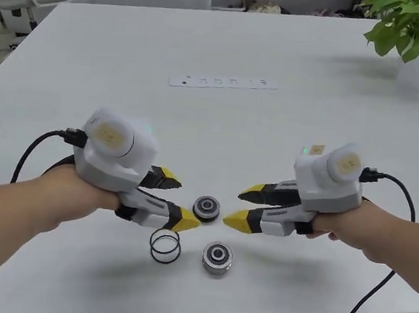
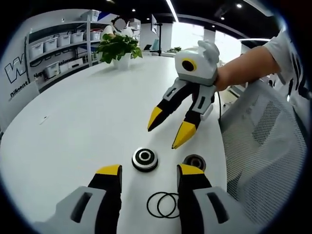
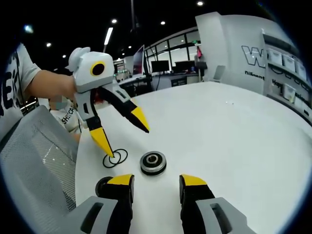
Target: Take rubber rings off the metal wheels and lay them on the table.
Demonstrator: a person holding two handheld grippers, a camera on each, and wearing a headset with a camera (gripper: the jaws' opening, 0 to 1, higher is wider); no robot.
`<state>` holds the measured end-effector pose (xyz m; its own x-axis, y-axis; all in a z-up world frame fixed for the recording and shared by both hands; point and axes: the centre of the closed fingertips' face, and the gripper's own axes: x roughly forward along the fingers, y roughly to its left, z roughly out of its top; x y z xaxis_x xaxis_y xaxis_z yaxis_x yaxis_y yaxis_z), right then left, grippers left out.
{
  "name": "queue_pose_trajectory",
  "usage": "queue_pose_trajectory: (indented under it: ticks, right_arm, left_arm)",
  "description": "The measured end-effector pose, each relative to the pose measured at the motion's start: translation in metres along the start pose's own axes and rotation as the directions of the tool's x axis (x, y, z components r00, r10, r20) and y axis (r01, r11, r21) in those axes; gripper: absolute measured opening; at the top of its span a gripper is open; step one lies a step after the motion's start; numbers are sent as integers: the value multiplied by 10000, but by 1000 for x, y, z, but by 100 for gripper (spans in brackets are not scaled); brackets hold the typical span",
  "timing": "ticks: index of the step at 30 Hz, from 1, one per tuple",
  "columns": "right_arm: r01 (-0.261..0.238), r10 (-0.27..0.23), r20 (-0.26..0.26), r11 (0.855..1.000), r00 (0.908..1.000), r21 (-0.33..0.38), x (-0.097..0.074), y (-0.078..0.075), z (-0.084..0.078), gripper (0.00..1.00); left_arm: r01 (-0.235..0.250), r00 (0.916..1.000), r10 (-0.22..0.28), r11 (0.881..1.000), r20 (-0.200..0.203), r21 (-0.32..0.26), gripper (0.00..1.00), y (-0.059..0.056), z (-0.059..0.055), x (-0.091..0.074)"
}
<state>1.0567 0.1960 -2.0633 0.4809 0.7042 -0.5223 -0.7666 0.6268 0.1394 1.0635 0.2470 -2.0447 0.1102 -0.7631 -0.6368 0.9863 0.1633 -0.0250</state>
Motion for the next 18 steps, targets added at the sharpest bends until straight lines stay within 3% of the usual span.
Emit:
queue_pose_trajectory:
  ticks: [12, 18]
  right_arm:
    - [-47, 47, -44, 10000, 10000, 44, 1, 2, -3, 35]
    - [-58, 58, -71, 10000, 10000, 47, 1, 2, -4, 35]
  left_arm:
    - [111, 9999, -111, 9999, 12, -119, 27, 3, 0, 14]
    - [88, 9999, -90, 9999, -88, -140, 25, 5, -1, 19]
